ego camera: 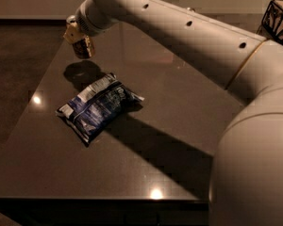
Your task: Pick orange can
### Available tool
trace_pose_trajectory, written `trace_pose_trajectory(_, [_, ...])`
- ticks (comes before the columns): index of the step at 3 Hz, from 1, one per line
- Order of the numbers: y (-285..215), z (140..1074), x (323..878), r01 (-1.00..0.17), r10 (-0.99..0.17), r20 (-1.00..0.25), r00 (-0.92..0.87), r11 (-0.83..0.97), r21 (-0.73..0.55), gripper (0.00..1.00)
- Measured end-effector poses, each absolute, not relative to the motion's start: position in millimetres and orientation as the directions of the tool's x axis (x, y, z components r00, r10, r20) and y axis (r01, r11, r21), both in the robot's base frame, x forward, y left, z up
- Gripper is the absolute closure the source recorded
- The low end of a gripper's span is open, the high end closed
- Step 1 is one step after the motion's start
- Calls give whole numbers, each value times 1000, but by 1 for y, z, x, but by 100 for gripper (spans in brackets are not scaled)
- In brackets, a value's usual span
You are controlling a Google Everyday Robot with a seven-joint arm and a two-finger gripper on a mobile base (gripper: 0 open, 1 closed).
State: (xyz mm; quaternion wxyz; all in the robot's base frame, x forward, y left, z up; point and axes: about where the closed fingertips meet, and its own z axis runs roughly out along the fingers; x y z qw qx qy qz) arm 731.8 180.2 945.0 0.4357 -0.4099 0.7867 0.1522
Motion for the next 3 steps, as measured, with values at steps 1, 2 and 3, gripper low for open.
trace_pose_trajectory(1, [162, 963, 729, -756, -501, -818, -283, 641, -131, 100])
trace_pose_trajectory(2, [140, 990, 724, -748, -490, -827, -277, 650, -134, 100])
trace_pose_trajectory(3, [140, 990, 724, -748, -489, -827, -277, 650, -134, 100])
